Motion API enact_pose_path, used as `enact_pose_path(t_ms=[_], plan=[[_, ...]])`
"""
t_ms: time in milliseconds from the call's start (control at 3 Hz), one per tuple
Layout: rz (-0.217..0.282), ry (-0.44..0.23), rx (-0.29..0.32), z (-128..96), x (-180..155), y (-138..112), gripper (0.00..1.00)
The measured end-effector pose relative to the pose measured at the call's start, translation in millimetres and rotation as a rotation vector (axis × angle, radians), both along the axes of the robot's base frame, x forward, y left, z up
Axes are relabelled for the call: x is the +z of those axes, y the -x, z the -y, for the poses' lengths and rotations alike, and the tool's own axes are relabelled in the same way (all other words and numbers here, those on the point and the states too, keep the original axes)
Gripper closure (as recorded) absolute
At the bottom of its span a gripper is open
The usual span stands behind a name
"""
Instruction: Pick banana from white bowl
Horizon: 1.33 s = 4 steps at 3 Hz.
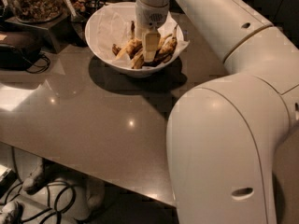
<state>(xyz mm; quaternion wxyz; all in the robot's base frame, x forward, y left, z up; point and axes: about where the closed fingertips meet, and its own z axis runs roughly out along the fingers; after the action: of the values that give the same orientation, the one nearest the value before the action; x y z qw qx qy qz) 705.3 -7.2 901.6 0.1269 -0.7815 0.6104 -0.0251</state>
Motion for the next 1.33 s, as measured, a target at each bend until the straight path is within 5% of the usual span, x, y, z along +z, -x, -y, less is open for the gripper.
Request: enact_pose_path(t_ms=[1333], plan=[[-0.037, 0.018, -0.014, 10.5, -19.0, 3.1, 0.35]])
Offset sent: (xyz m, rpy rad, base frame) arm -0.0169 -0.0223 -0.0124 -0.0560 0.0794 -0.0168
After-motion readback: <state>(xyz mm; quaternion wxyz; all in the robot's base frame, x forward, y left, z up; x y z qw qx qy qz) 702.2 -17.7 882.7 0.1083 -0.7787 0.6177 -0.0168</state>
